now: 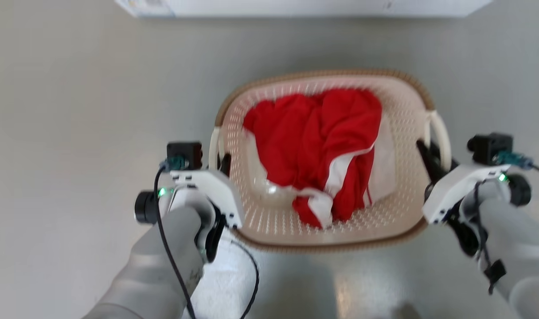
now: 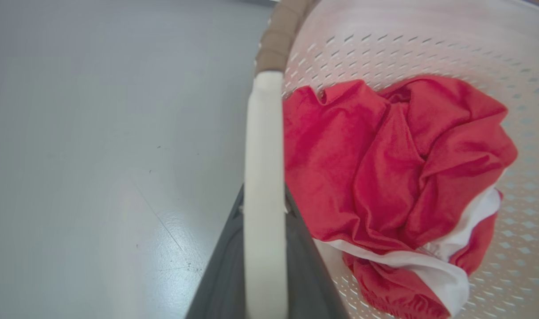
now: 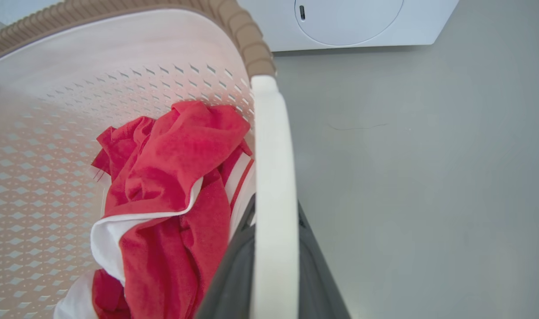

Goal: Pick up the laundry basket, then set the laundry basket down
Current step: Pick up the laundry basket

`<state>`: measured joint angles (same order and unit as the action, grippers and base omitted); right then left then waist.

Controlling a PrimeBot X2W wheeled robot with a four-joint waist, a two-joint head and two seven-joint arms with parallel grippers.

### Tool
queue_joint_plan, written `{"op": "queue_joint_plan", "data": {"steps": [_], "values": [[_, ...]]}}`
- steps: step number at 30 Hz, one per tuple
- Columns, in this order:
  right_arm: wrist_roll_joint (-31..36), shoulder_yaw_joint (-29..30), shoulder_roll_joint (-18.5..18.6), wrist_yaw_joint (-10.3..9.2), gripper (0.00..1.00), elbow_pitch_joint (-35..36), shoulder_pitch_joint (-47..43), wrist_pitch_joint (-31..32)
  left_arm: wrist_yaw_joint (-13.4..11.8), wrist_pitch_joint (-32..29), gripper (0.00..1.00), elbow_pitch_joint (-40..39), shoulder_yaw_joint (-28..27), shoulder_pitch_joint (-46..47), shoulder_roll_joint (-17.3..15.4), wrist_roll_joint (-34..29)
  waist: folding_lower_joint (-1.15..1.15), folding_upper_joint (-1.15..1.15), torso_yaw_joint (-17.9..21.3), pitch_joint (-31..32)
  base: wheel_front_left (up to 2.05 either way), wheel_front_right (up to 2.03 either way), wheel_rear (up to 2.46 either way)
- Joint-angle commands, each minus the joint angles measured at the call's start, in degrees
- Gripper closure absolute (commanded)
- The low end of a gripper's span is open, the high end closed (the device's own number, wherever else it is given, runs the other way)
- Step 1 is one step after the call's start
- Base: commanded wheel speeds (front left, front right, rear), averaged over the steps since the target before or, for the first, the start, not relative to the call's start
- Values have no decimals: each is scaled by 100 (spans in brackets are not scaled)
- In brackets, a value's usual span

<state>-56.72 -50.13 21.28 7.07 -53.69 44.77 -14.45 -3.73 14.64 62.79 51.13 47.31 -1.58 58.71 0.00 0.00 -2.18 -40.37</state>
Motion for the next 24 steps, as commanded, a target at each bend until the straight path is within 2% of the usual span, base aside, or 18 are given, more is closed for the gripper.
{"op": "queue_joint_plan", "data": {"steps": [1,14,24], "values": [[-70,-127,38,42,100,-20,-320,-48,74,36,100,3,-40,-149,-130,68,0,0,75,387,0,0,0],[-1017,-994,-463,42,100,-532,-768,298,360,-224,100,630,432,-781,-130,639,0,0,321,2050,0,0,0],[-1507,-1353,-689,42,100,-761,-989,894,627,-688,100,874,579,-1137,-130,882,0,0,425,2899,0,0,0]]}}
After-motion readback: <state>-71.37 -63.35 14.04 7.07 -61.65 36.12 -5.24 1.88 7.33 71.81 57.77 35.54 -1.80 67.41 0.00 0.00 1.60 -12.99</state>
